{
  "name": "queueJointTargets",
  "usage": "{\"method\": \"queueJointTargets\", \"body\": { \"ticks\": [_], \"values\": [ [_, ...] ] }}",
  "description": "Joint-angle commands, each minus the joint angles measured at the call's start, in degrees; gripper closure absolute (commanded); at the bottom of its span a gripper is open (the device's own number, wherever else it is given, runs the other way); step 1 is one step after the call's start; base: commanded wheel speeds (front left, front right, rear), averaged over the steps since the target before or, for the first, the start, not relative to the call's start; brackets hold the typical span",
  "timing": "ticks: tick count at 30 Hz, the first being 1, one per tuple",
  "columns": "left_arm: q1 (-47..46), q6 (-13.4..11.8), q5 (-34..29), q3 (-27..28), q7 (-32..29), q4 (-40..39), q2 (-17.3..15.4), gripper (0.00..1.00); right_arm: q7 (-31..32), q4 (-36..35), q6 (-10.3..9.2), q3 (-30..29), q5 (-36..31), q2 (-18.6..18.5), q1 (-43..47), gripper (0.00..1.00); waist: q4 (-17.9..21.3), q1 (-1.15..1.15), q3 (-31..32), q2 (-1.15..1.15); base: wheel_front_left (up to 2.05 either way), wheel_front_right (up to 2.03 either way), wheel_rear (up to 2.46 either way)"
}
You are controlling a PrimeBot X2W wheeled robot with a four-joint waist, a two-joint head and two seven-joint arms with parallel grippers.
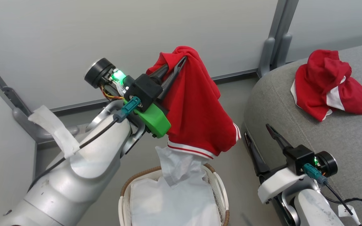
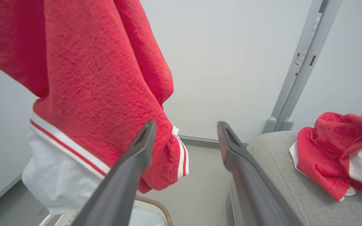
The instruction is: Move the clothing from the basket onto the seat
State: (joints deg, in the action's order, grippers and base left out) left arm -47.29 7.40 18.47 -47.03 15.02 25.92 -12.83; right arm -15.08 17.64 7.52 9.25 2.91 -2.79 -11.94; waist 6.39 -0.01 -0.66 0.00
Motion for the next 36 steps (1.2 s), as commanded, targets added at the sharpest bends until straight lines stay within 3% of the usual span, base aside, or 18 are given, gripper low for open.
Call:
{"method": "queueJointTargets", "body": {
  "ticks": [1,15,25,26,28,29,36],
  "values": [
    [-1.4,0.1,0.6,-0.4,0.2,-0.1,-0.5,1.00,-0.1,-0.1,-0.06,0.5,0.2,-0.2,-0.9,0.00,-0.6,0.01,1.3,0.00,0.00,0.00,0.00],
    [-5.6,0.1,2.6,-4.3,0.2,-1.6,0.3,1.00,-0.1,2.1,-0.06,12.0,1.6,-0.2,-8.3,0.00,-2.4,0.01,2.2,0.00,0.00,0.00,0.00],
    [-6.3,0.1,3.3,-7.1,0.2,-5.1,1.1,1.00,-0.1,10.3,-0.06,14.0,0.2,-0.2,-16.8,0.00,-4.2,0.01,1.9,0.00,0.00,0.00,0.00],
    [-6.3,0.1,3.4,-7.3,0.2,-5.3,1.2,1.00,-0.1,11.1,-0.06,14.4,0.2,-0.2,-17.4,0.35,-4.3,0.01,1.9,0.00,0.00,0.00,0.00],
    [-5.8,0.1,3.9,-7.5,0.2,-5.8,1.4,1.00,-0.1,12.5,-0.06,14.9,0.6,-0.2,-18.4,0.92,-4.6,0.01,2.0,0.00,0.00,0.00,0.00],
    [-5.2,0.1,4.2,-7.4,0.2,-5.9,1.4,1.00,-0.1,13.1,-0.06,15.2,0.8,-0.2,-18.7,1.00,-4.7,0.01,2.1,0.00,0.00,0.00,0.00],
    [-0.2,-0.2,7.1,-5.1,0.1,-4.4,1.4,1.00,-0.1,13.6,-0.06,15.0,2.2,-0.2,-18.4,1.00,-4.7,0.01,2.3,0.00,0.00,0.00,0.00]
  ]
}}
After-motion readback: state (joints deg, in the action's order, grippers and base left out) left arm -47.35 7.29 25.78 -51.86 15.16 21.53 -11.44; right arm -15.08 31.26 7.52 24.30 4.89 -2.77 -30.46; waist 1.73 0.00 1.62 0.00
